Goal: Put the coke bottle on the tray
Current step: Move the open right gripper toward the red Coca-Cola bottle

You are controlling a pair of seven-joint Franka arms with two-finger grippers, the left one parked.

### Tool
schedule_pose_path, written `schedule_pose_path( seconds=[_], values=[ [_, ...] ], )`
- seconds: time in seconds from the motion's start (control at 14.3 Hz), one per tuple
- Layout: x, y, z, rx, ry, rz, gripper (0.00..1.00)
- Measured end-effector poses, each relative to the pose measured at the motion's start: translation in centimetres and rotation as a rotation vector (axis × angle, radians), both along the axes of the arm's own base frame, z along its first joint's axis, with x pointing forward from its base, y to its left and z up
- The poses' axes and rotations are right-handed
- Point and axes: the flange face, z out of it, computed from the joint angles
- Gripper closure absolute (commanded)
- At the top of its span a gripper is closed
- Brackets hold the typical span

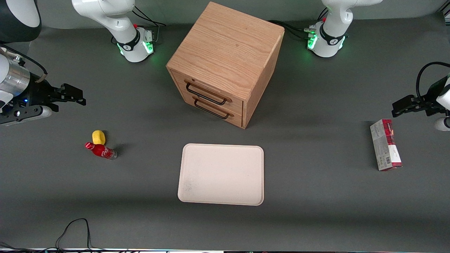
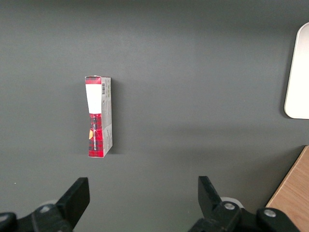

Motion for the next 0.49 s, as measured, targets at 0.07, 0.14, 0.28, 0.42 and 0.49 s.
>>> schedule_pose_path(
  seconds=[0.07,0.14,0.28,0.42,0.49],
  values=[
    [0.07,0.0,0.01,0.0,0.0,0.0,0.0],
    [0.12,0.01,0.01,0.0,-0.001,0.0,0.0],
    [0.19,0.01,0.27,0.0,0.0,0.0,0.0],
    [0.21,0.04,0.47,-0.001,0.013,0.002,0.0],
    [0.31,0.05,0.48,-0.002,0.018,0.002,0.0]
  ],
)
